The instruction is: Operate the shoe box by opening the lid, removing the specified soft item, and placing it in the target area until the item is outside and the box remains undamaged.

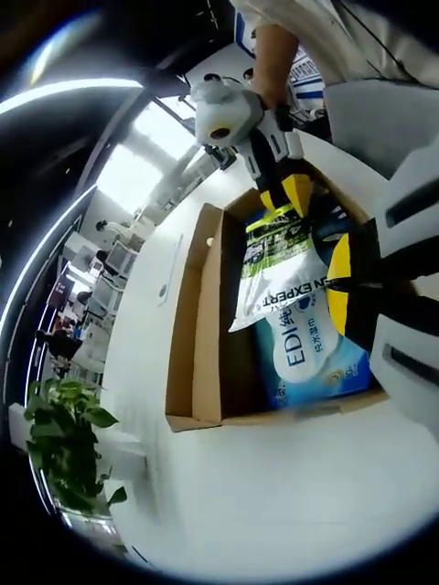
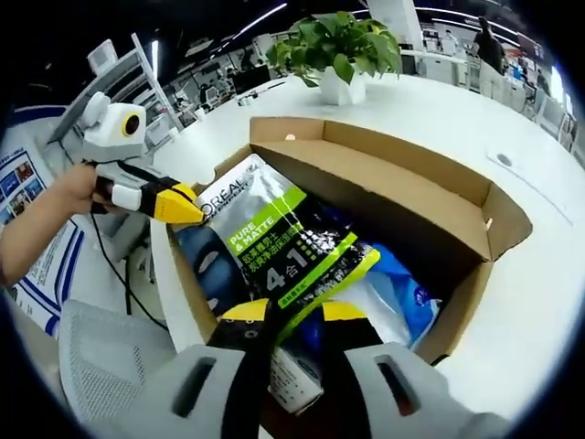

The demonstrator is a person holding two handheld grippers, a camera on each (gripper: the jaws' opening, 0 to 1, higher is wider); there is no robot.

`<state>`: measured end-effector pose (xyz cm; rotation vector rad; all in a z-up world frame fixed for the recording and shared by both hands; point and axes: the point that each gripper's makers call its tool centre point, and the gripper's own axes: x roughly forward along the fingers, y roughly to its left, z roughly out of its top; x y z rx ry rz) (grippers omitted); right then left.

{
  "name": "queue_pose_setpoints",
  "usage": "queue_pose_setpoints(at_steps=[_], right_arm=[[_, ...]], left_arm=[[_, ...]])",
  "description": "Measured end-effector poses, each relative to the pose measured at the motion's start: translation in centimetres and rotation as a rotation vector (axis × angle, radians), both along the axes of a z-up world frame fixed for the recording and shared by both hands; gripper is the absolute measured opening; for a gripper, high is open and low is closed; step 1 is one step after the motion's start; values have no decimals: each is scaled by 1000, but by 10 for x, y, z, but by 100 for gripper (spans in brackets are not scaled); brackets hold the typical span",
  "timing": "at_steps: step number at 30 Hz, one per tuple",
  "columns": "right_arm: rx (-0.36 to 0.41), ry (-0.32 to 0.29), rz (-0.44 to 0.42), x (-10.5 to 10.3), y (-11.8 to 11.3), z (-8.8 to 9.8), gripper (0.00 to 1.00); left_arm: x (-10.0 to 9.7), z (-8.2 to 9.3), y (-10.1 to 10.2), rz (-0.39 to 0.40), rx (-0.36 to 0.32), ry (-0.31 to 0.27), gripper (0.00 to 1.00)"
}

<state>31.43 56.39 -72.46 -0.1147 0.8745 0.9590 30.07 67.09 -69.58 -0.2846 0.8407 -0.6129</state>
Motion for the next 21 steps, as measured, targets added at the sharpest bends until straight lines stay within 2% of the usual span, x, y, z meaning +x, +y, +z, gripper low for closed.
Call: queue_pose_setpoints(at_steps=[2,5,15,21], right_arm=[[5,-6,-5,1,0,2,13],[16,-28,-13,3,-1,8,6],[52,-48,-38,5,-4,24,4],[65,-56,-60,7,-12,33,3]], left_arm=[[1,1,0,3,-1,-1,0],[2,4,-1,8,-1,-3,0],[3,10,-2,29,9,-5,0],[1,11,-10,17,32,2,0]])
